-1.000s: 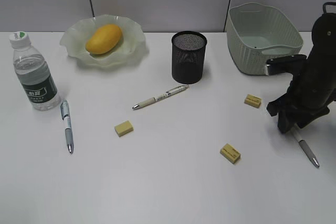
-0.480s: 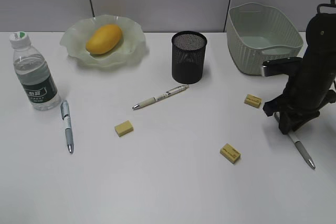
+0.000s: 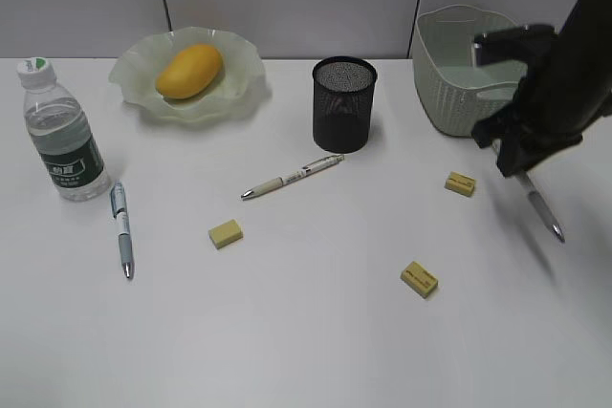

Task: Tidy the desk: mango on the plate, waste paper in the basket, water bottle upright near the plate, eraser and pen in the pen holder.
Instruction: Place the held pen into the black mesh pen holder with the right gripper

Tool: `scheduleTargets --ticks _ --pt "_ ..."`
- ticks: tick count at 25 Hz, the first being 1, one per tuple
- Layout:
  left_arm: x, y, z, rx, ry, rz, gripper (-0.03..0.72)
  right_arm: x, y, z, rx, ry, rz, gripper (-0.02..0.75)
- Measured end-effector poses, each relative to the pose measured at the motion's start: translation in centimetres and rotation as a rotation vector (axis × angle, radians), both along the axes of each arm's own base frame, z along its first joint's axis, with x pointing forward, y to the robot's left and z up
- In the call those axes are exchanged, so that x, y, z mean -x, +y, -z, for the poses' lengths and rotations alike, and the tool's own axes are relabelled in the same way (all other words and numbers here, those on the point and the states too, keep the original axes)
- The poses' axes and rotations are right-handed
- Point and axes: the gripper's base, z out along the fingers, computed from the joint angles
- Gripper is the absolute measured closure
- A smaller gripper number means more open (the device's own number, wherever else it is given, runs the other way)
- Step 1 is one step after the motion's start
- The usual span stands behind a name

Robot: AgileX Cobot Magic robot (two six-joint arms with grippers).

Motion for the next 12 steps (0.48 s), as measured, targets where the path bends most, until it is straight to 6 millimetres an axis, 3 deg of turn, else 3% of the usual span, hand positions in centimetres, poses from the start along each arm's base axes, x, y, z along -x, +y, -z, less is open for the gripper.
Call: scheduleTargets --ticks 7,12 --pt "0.0 0.0 0.0 0.000 0.000 0.000 0.260 -0.5 5.7 -9.7 -0.203 -0.480 -0.099 0.598" --pt "0.0 0.0 0.0 0.000 0.000 0.000 0.260 -2.1 7.7 -13.6 -0.383 -0.767 -0.055 0.598"
